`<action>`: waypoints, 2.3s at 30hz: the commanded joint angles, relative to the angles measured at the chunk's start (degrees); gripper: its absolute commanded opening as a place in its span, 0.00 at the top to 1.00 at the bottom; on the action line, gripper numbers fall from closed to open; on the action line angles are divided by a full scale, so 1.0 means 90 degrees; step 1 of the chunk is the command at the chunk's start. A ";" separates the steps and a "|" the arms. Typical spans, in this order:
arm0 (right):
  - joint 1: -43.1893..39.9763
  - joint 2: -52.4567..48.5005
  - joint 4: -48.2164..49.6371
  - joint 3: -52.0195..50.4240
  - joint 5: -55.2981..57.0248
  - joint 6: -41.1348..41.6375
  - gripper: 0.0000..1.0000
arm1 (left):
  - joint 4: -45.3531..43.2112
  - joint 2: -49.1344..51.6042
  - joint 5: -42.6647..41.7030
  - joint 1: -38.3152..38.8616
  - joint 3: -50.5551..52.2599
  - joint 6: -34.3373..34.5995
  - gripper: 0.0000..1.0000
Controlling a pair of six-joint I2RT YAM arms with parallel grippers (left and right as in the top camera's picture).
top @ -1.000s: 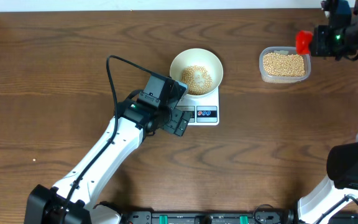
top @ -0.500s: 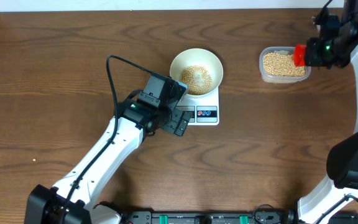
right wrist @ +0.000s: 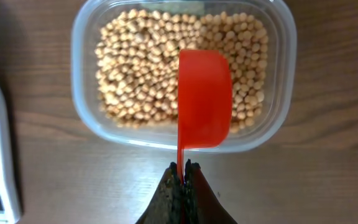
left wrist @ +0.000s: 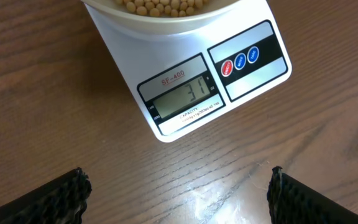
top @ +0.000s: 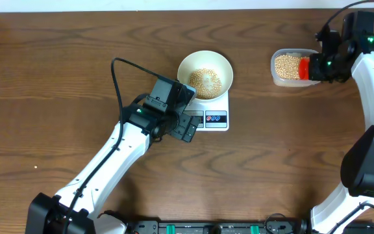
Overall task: Scoop item into bowl and weigh 50g on scale
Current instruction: 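Return the empty red scoop to the bean tub with the right gripper, then dip the scoop into the tub and lift a small amount of beans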
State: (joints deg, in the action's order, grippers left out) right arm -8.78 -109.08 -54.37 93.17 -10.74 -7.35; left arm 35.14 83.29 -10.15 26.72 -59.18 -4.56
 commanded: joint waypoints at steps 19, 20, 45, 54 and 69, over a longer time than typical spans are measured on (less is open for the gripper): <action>0.0078 -0.0085 0.1137 -0.0692 0.0498 0.0291 0.99 | 0.0000 0.0070 0.0063 -0.0015 0.0015 -0.0041 0.07; 0.0078 -0.0102 0.1141 -0.0736 0.0379 0.0291 0.99 | 0.0000 0.0070 0.0063 -0.0015 0.0015 -0.0041 0.07; -0.0131 -0.0219 0.1399 -0.0867 -0.2467 0.0578 0.99 | 0.0000 0.0070 0.0063 -0.0015 0.0015 -0.0041 0.07; -0.0828 -0.0221 0.1372 -0.0867 -0.3500 0.0580 0.99 | 0.0000 0.0070 0.0063 -0.0015 0.0015 -0.0041 0.07; -0.1273 -0.0408 0.1270 -0.0877 -0.4102 0.0673 0.99 | 0.0000 0.0070 0.0063 -0.0015 0.0015 -0.0041 0.07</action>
State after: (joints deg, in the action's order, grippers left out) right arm -18.68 -111.68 -42.78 85.67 -43.05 -1.87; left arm 35.11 83.29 -10.15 26.72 -59.18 -4.56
